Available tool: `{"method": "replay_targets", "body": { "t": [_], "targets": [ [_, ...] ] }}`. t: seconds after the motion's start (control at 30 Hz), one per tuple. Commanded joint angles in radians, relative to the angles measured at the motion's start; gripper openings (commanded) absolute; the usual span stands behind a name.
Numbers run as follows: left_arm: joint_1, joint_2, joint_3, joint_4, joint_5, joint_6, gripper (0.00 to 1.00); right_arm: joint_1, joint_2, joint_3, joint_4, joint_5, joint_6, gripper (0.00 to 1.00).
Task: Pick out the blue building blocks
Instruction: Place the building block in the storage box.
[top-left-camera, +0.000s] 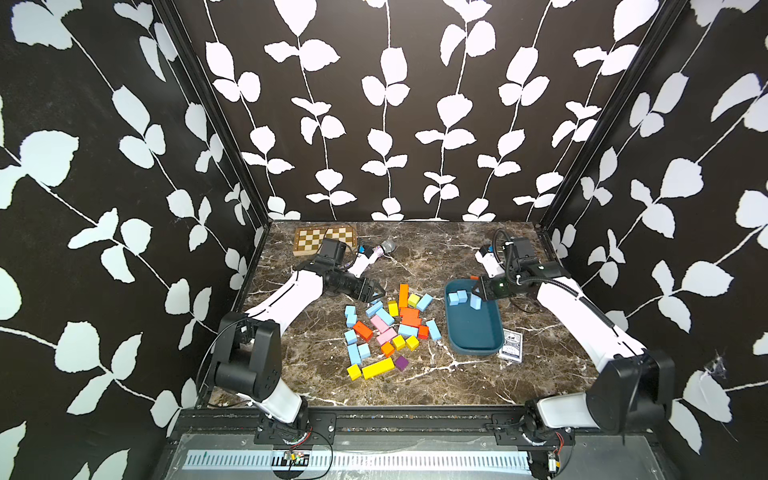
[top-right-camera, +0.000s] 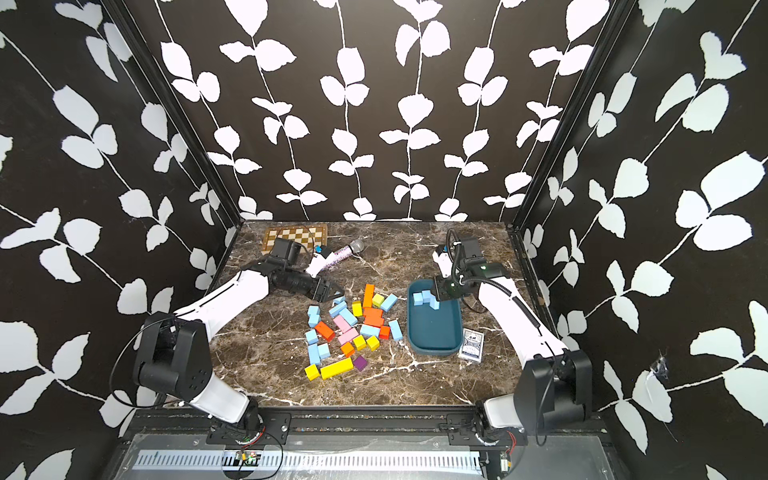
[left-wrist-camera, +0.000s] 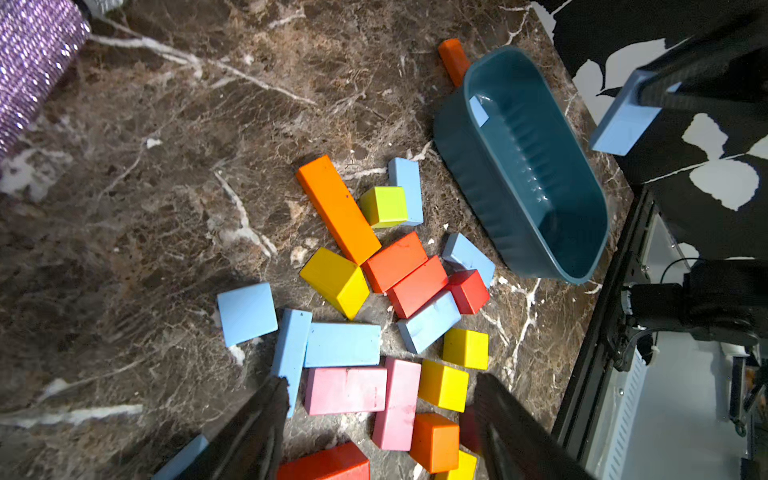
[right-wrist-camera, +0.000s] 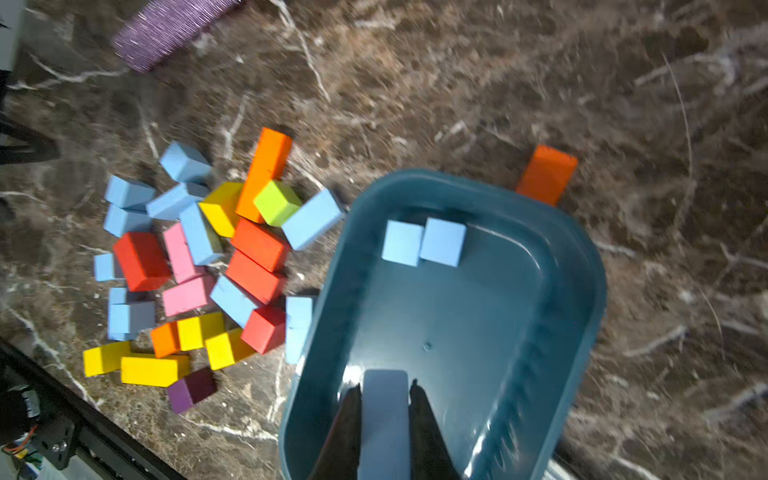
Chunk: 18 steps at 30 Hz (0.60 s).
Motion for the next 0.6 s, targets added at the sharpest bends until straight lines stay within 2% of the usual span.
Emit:
{"method": "replay_targets", "body": {
  "t": [0.0, 0.2, 0.4, 0.57],
  "targets": [
    [-0.003, -0.027, -0.031, 0.044, -0.007, -0.046, 0.73, 0.001, 0.034, 0.055, -0.147, 0.100, 0.013, 0.00],
    [-0.004, -0.046, -0.079, 0.065, -0.023, -0.051, 0.73, 0.001, 0.101, 0.118, -0.211, 0.192, 0.083, 0.00],
    [-0.004, -0.065, -0.118, 0.080, -0.038, -0.061, 0.73, 0.010, 0.176, 0.212, -0.264, 0.261, 0.221, 0.00],
    [-0.003, -0.076, -0.130, 0.085, -0.043, -0.063, 0.73, 0.039, 0.289, 0.268, -0.297, 0.260, 0.279, 0.00]
  ]
}}
